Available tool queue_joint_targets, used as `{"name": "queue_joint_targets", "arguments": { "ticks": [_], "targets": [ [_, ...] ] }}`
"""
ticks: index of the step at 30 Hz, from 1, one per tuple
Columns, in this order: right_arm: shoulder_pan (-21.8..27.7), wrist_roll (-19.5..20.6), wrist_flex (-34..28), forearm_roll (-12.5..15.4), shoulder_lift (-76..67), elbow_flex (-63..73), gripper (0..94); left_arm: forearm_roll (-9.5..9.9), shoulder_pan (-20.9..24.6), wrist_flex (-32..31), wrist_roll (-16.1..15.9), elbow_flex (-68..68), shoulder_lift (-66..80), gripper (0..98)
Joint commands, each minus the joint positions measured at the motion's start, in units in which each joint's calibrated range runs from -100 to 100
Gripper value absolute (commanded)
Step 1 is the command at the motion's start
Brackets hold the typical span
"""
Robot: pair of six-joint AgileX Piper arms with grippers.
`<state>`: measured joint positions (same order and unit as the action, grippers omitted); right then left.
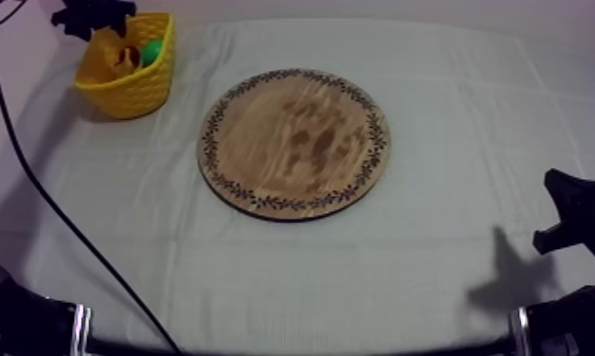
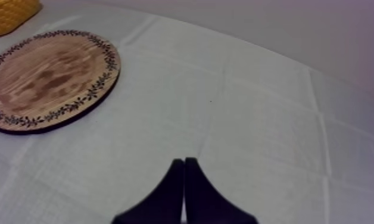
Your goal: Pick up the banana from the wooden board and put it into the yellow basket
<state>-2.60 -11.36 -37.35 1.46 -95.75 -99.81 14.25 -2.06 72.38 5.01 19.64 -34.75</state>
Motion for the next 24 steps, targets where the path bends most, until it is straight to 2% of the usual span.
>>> {"name": "queue_joint_targets", "arguments": {
  "ticks": [1,7,18,21,24],
  "targets": [
    [0.00,0.01,0.01,0.03,0.00,0.03,0.3,-0.10,-0.04,-0.01,-0.05,-0.13,0.23,74.3],
    [0.00,0.01,0.01,0.03,0.00,0.03,0.3,-0.08,-0.38,-1.50,-0.12,-1.82,2.17,69.8],
    [0.00,0.01,0.01,0.03,0.00,0.03,0.3,0.03,-0.55,-4.51,-0.95,-4.69,11.82,19.8],
    [0.00,0.01,0.01,0.03,0.00,0.03,0.3,-0.07,-0.50,-5.22,-0.92,-6.23,15.46,9.6],
    [0.00,0.01,0.01,0.03,0.00,0.03,0.3,-0.21,-0.43,-5.68,-1.02,-8.48,19.59,3.6]
  ]
}}
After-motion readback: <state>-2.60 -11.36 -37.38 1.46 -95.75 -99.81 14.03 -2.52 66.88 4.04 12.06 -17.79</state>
